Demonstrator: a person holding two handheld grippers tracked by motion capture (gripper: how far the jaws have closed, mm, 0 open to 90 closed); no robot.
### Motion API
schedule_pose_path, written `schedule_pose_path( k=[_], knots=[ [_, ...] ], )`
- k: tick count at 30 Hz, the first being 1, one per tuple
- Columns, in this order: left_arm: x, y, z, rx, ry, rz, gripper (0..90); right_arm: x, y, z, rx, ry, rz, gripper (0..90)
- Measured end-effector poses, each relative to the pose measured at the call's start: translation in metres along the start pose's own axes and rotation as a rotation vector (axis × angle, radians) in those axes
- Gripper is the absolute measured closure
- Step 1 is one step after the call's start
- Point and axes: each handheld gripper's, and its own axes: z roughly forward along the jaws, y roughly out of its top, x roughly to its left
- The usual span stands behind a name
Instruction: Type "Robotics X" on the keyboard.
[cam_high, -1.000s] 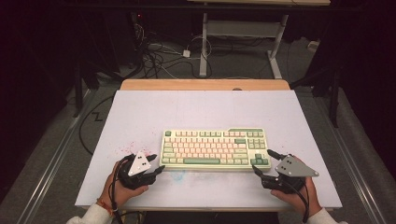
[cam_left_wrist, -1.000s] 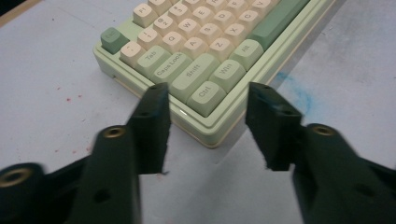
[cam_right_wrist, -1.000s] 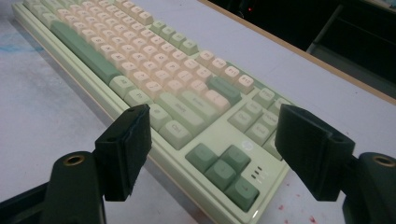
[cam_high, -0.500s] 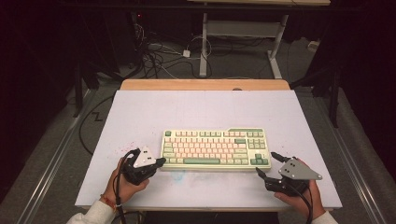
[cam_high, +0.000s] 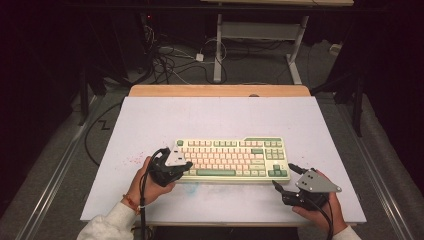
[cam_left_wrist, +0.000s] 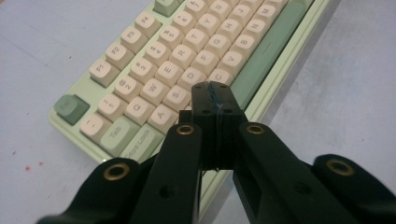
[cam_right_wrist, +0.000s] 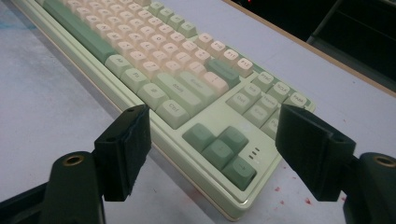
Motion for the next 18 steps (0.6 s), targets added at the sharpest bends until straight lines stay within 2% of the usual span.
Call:
schedule_pose_path(
  k=[9,18],
  knots=[
    [0.003,0.027,0.020,0.029,-0.015,0.030,87.6,0.000,-0.001,0.001,0.008,0.006,-0.006,26.8],
    [0.005,0.049,0.044,0.073,-0.009,0.060,87.6,0.000,-0.002,0.003,0.015,0.010,-0.008,26.8]
  ],
)
